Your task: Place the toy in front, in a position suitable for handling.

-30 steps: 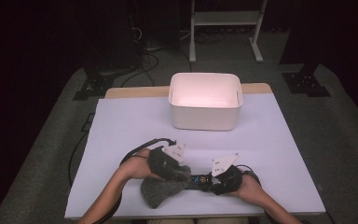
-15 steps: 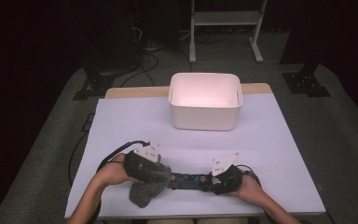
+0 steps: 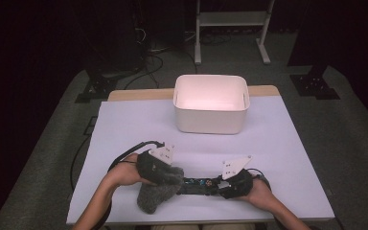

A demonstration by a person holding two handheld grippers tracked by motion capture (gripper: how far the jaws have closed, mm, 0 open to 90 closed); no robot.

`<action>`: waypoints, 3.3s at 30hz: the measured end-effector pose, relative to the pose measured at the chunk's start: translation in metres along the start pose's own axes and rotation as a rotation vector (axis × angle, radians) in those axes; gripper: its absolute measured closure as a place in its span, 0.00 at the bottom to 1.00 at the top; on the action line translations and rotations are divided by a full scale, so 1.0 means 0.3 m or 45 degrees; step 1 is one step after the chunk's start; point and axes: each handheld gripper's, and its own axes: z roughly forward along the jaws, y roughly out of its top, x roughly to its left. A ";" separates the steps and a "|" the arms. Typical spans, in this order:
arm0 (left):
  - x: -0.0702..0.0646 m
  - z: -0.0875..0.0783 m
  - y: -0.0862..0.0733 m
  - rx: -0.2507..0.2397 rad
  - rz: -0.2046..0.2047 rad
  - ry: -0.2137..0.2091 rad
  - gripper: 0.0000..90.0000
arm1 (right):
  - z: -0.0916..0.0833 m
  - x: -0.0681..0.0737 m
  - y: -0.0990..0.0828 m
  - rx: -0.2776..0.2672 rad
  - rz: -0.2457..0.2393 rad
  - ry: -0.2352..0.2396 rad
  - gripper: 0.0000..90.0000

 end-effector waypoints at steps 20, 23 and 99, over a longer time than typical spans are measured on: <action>0.026 0.208 0.251 0.058 0.196 -0.100 0.83 | 0.011 0.001 0.000 -0.040 0.041 0.004 0.73; 0.030 0.223 0.260 0.053 0.189 -0.113 0.83 | 0.012 0.000 -0.001 -0.044 0.047 0.008 0.73; 0.011 0.036 0.040 0.079 0.040 0.068 0.81 | 0.033 -0.002 -0.007 0.015 0.028 0.017 0.73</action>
